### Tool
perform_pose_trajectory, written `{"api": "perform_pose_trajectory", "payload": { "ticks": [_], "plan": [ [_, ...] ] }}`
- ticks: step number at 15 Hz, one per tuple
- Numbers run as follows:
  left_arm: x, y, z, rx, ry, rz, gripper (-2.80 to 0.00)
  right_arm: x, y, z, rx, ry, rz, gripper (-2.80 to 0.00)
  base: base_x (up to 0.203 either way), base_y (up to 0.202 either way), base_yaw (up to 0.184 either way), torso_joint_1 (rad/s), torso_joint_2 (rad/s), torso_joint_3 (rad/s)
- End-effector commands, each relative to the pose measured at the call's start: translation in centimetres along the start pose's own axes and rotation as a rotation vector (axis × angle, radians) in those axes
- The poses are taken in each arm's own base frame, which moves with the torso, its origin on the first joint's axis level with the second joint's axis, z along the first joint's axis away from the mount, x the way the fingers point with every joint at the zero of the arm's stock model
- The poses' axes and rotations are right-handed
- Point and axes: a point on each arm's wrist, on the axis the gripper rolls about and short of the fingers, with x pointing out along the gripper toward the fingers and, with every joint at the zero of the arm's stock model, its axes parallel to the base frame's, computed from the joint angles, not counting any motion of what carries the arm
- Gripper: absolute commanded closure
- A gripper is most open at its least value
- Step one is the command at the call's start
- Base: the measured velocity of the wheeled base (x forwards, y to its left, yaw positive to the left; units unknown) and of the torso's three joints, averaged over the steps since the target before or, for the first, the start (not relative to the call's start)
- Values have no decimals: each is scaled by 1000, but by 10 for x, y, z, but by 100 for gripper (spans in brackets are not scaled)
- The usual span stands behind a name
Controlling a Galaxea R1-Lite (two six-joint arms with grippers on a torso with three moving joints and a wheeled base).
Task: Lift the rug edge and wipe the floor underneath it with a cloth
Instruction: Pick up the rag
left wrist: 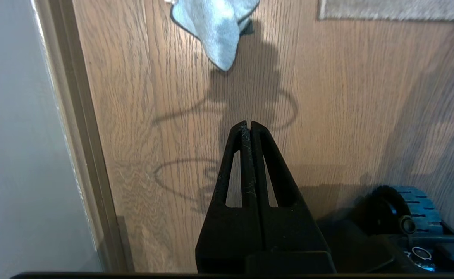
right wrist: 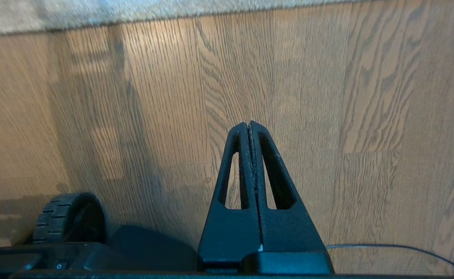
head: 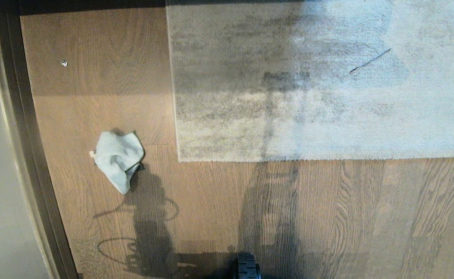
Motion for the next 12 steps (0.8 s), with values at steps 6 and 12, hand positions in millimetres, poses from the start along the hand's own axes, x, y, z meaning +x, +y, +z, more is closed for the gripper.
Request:
{"api": "perform_pose_trajectory", "payload": {
  "ticks": [6, 12],
  "plan": [
    [0, 0, 0, -1, 0, 0, 0, 0, 0, 0, 0, 1, 0, 0, 0, 0, 0, 4, 3, -49],
    [0, 0, 0, -8, 0, 0, 0, 0, 0, 0, 0, 1, 0, 0, 0, 0, 0, 0, 0, 0]
  ]
}}
